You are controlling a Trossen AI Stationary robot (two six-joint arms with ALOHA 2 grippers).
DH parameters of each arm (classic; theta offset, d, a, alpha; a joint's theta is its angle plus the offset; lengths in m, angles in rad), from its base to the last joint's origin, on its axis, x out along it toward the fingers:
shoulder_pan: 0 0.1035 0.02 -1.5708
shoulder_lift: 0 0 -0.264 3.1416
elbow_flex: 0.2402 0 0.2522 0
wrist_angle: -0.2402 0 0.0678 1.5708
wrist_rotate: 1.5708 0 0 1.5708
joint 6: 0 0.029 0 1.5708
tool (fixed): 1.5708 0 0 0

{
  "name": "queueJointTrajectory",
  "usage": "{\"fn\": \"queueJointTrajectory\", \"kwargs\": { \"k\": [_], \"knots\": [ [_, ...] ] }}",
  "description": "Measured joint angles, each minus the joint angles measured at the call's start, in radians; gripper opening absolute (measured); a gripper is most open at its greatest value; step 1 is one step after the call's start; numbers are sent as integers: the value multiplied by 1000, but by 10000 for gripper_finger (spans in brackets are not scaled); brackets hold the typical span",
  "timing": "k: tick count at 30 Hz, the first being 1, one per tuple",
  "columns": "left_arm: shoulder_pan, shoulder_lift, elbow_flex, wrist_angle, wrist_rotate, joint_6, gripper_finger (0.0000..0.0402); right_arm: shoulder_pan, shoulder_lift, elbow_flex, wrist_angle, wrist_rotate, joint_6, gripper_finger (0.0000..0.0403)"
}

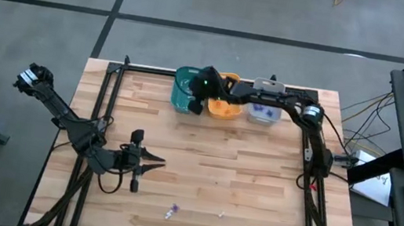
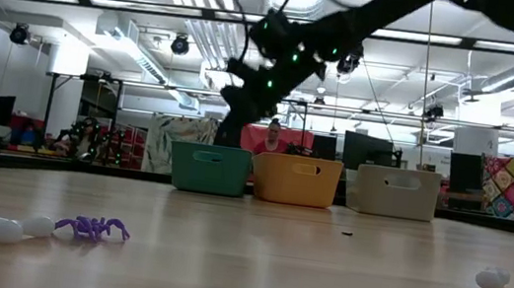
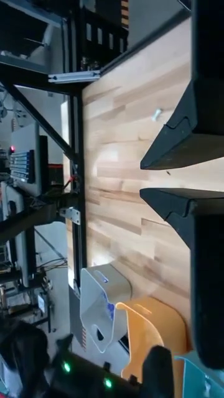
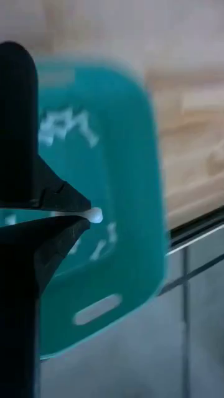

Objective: Sort Halloween decoration
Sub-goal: Put the white bone toy into the blue bin

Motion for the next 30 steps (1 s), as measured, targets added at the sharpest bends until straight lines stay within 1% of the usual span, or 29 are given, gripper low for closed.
{"fn": "queueJointTrajectory", "kwargs": {
  "k": [5, 12, 15, 18, 21, 30],
  "knots": [
    [0, 6, 0, -13, -27, -1, 41, -51, 112, 127, -116, -2, 8, 11],
    [0, 12, 0, -26, -60, -1, 41, -65, 227, 347, -356, 0, 34, 11],
    [0, 12, 0, -35, -80, -1, 41, -63, 245, 400, -402, -6, 33, 11],
    [0, 12, 0, -36, -88, -3, 41, -62, 251, 419, -423, -9, 34, 14],
    [0, 12, 0, -42, -88, -4, 41, -62, 251, 420, -434, -10, 39, 32],
    [0, 12, 0, -42, -88, -4, 41, -62, 242, 420, -449, -11, 77, 127]
  ]
}}
